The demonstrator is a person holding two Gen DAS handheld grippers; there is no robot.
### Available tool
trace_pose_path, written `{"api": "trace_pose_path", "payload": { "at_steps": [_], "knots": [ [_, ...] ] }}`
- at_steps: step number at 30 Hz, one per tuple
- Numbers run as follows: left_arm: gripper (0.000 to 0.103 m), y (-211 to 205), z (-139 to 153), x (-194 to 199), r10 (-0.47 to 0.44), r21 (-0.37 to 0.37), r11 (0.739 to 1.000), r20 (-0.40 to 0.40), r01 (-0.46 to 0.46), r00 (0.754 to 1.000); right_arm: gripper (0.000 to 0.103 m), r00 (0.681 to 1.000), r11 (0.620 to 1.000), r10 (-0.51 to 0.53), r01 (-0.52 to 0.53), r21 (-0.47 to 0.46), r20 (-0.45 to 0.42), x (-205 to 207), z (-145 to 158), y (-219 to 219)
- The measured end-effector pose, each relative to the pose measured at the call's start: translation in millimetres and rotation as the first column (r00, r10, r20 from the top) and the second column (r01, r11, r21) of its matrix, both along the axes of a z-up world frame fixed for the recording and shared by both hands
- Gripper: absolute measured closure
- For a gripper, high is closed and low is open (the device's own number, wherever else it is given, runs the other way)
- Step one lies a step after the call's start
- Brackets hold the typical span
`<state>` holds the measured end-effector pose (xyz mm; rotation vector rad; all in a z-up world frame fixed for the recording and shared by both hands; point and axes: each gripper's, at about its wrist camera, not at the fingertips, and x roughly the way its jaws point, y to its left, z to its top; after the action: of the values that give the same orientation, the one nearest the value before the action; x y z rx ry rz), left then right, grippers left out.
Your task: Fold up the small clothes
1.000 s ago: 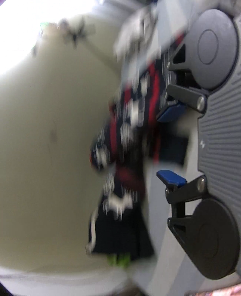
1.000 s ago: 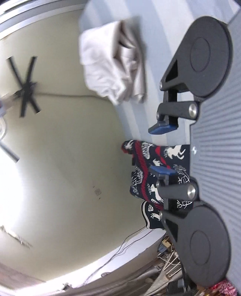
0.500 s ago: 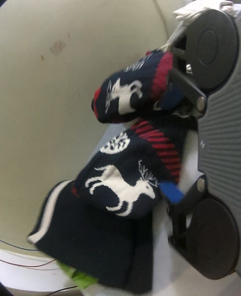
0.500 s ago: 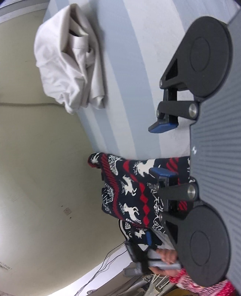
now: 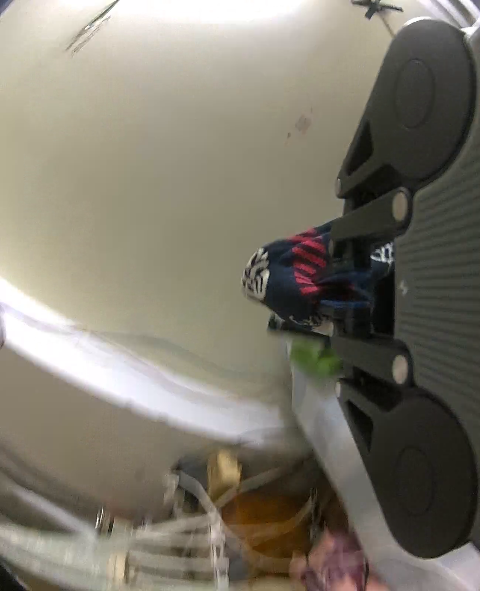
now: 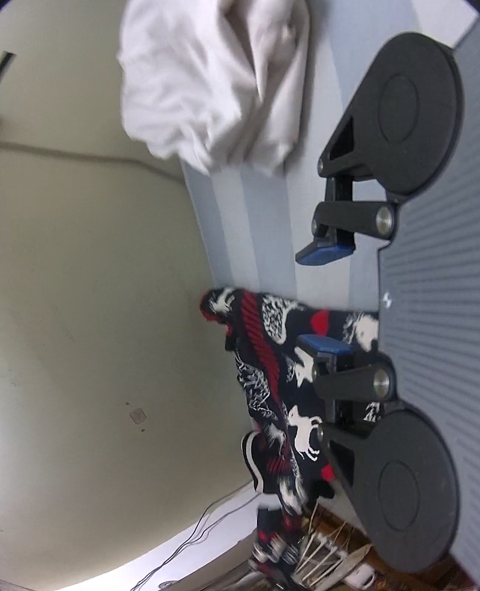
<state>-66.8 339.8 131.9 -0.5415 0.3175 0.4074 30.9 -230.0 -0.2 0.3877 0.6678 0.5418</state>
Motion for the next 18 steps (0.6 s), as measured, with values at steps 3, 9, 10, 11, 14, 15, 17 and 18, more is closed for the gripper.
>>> {"api": "trace_pose_path", "payload": {
  "at_steps": [3, 9, 10, 11, 14, 15, 17, 18],
  "knots": [
    [0.093, -2.4, -8.3, -4.5, 0.013, -0.01, 1.0, -0.042, -0.014, 0.999, 0.058, 0.999, 0.999, 0.036, -0.036, -0.011, -0.039, 0.6, -13.8, 14.0],
    [0.093, 10.1, -16.6, 2.0, 0.016, -0.009, 1.0, -0.084, -0.017, 0.996, 0.078, 0.987, 0.989, 0.127, -0.133, -0.059, -0.098, -11.2, -27.8, 25.5],
    [0.093, 9.2, -15.1, 6.1, 0.011, -0.008, 1.0, -0.078, -0.012, 0.997, 0.091, 0.98, 0.986, 0.16, -0.165, -0.034, -0.117, -15.4, -24.6, 31.7],
    [0.093, 12.6, -14.5, 7.9, 0.004, -0.003, 1.0, -0.07, -0.004, 0.998, 0.091, 0.972, 0.979, 0.201, -0.203, -0.002, -0.125, -21.7, -20.6, 36.8],
    [0.093, 3.2, -6.8, 7.2, -0.035, 0.033, 0.999, -0.049, 0.036, 0.998, 0.091, 0.913, 0.922, 0.388, -0.383, 0.065, -0.126, -40.6, -9.2, 55.4],
    [0.093, -1.6, -5.9, 10.0, -0.054, 0.048, 0.997, -0.049, 0.056, 0.997, 0.088, 0.882, 0.891, 0.454, -0.445, 0.089, -0.127, -44.8, -5.9, 59.8],
    [0.091, -18.0, -5.3, 18.8, -0.085, 0.082, 0.992, -0.077, 0.091, 0.993, 0.08, 0.837, 0.844, 0.536, -0.532, 0.067, -0.109, -52.4, 3.6, 67.0],
    [0.083, -24.2, -7.7, 23.8, -0.093, 0.098, 0.99, -0.098, 0.102, 0.991, 0.071, 0.833, 0.838, 0.546, -0.545, 0.031, -0.09, -53.1, 10.5, 68.7]
  ]
}}
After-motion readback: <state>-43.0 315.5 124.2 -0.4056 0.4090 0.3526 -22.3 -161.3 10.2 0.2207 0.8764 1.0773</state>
